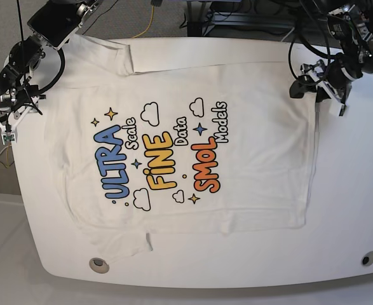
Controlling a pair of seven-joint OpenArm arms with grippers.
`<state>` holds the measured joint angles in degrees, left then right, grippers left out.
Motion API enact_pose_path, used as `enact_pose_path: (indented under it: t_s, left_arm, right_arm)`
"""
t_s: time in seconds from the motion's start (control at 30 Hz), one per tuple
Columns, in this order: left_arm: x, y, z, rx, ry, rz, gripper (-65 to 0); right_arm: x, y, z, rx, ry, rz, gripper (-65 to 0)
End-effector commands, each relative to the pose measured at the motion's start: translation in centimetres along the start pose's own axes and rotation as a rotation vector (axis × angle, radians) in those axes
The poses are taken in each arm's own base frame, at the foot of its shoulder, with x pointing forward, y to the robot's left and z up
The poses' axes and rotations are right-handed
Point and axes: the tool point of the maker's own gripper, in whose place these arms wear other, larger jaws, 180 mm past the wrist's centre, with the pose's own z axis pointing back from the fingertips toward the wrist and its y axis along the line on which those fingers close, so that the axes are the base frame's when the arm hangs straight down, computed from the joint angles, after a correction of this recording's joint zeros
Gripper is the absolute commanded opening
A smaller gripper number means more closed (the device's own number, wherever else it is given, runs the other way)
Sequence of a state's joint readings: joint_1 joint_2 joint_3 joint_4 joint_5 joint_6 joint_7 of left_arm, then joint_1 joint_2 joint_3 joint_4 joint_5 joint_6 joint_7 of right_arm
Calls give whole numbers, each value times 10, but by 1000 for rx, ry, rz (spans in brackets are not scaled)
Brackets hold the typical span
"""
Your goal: Fold the T-shirt properly
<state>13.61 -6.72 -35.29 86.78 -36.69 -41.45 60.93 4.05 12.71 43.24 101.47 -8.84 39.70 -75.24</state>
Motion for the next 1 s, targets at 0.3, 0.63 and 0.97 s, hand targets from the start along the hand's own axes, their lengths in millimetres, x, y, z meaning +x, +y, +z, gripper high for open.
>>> enact_pose_path:
  t_s: [0.3,0.63,0.97]
  left_arm:
    - [-82,3,1,59,337,16,-250]
    - [-88,4,3,63,347,22,-436]
    - [-86,5,3,66,344,18,-616]
  right_arm:
    - [11,-17,8,-47,-34,6,-232]
    - [8,-15,7,-43,-27,9,-232]
    - [-1,-13,5,-36,-10,12,-232]
